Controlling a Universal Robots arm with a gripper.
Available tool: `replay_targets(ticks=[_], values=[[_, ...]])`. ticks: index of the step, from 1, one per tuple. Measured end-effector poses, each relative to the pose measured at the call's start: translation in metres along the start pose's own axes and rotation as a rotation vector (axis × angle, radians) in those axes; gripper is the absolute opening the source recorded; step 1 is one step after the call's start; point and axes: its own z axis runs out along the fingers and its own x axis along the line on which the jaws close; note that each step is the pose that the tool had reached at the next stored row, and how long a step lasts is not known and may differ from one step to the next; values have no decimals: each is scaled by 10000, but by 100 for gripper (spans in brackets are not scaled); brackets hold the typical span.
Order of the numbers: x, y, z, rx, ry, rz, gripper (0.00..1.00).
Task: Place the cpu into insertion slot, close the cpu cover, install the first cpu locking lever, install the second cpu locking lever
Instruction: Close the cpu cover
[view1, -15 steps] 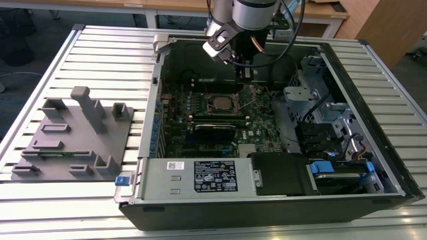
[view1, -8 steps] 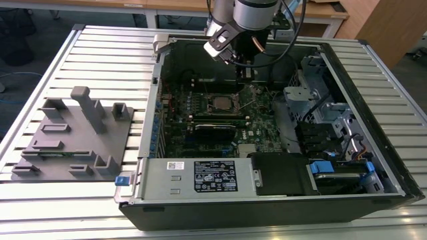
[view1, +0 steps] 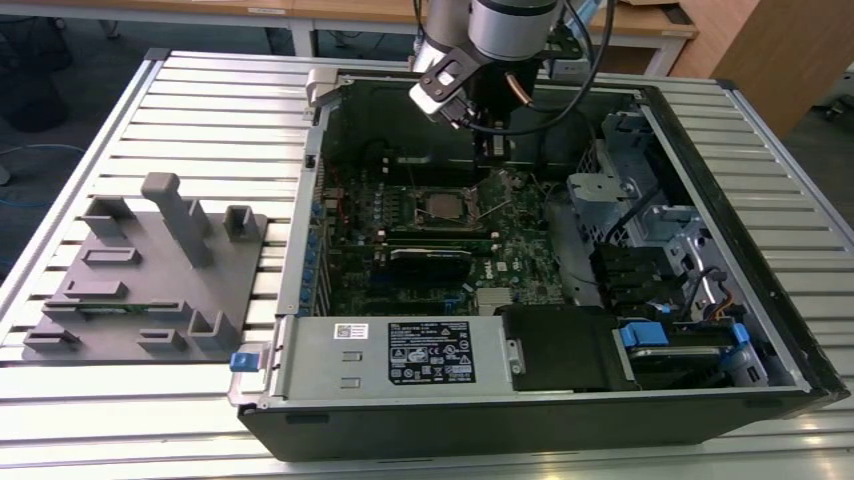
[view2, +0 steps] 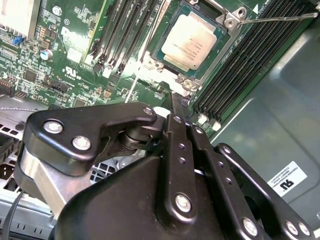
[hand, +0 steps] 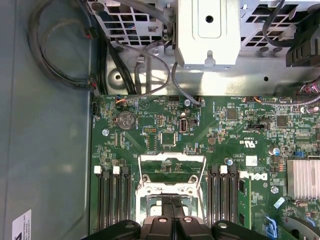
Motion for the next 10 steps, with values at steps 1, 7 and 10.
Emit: replay_targets(ticks=[1, 7, 10], values=[[0, 0, 0, 0, 0, 1, 10], [0, 12, 1, 0, 1, -1, 10], [0, 18, 1, 0, 0, 1, 10]])
